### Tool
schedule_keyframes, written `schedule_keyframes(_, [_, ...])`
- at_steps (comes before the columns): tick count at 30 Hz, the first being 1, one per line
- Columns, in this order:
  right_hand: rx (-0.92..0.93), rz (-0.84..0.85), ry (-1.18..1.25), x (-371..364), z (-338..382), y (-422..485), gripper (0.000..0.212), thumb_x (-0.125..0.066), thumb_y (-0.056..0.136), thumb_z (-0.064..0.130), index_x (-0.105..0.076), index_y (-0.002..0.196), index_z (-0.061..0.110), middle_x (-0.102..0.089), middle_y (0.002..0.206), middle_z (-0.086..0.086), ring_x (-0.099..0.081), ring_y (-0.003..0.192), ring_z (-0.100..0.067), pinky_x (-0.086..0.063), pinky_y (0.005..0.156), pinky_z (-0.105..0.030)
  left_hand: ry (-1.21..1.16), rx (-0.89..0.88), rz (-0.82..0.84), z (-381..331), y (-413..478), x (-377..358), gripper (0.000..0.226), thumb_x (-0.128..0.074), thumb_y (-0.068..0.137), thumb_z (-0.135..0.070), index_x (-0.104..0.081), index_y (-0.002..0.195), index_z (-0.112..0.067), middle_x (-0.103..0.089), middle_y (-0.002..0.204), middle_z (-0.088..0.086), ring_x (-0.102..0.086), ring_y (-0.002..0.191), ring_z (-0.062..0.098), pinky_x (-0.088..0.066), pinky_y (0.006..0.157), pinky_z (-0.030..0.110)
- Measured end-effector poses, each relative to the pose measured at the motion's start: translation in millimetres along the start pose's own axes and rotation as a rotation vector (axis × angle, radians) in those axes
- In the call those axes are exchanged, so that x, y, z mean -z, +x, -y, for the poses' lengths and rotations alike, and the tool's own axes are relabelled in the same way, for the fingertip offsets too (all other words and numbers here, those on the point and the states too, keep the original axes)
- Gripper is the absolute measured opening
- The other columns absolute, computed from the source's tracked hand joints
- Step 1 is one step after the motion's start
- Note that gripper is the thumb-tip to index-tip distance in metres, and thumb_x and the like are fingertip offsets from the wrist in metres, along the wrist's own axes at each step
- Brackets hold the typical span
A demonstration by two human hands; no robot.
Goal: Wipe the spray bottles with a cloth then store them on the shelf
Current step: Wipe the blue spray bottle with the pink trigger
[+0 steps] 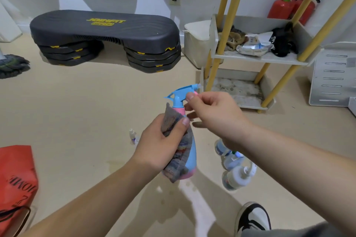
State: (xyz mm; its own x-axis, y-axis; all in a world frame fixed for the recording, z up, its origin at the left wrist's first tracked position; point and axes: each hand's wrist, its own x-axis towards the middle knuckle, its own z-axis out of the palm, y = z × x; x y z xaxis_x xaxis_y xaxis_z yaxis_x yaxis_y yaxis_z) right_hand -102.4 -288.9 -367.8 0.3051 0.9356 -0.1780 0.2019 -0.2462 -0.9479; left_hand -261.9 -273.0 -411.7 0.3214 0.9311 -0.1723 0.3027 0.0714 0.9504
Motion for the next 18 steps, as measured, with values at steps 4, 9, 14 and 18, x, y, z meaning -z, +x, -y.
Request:
schedule_keyframes(4, [-0.153, -0.039, 0.167, 10, 1, 2, 0.04, -0.06, 0.104, 0.035, -0.073, 0.1, -0.003, -0.079, 0.098, -0.011, -0.079, 0.083, -0.023, -0.065, 0.081, -0.046, -0.164, 0.252, 0.154, 17, -6, -2, 0.065, -0.07, 0.072, -0.078, -0.068, 0.105, -0.023, -0.077, 0.085, -0.008, -0.079, 0.082, 0.016, -0.063, 0.082, 0.039])
schedule_keyframes(9, [-0.211, -0.077, 0.201, 13, -2, 0, 0.038, -0.058, 0.105, 0.036, -0.071, 0.092, 0.002, -0.078, 0.093, -0.015, -0.079, 0.088, -0.026, -0.066, 0.075, -0.041, -0.116, 0.329, 0.079, 17, -9, -6, 0.047, -0.053, 0.092, -0.073, -0.069, 0.109, -0.031, -0.079, 0.1, -0.008, -0.076, 0.089, 0.007, -0.055, 0.077, 0.027])
schedule_keyframes(14, [-0.18, 0.16, 0.111, -9, -7, -12, 0.048, -0.054, 0.106, 0.039, -0.068, 0.104, -0.008, -0.071, 0.086, -0.004, -0.074, 0.081, -0.018, -0.064, 0.087, -0.048, 0.069, -0.017, -0.086, 2, -6, -3, 0.034, -0.046, 0.102, -0.06, -0.067, 0.108, -0.035, -0.075, 0.097, -0.016, -0.07, 0.097, 0.003, -0.052, 0.082, 0.027])
schedule_keyframes(18, [-0.169, 0.068, 0.189, -8, 1, -5, 0.042, -0.05, 0.108, 0.036, -0.067, 0.095, 0.001, -0.072, 0.09, -0.008, -0.071, 0.08, -0.017, -0.065, 0.084, -0.046, -0.101, 0.093, -0.065, 0, 4, 8, 0.039, -0.049, 0.103, -0.06, -0.073, 0.103, -0.029, -0.08, 0.096, -0.008, -0.075, 0.086, 0.006, -0.054, 0.074, 0.026])
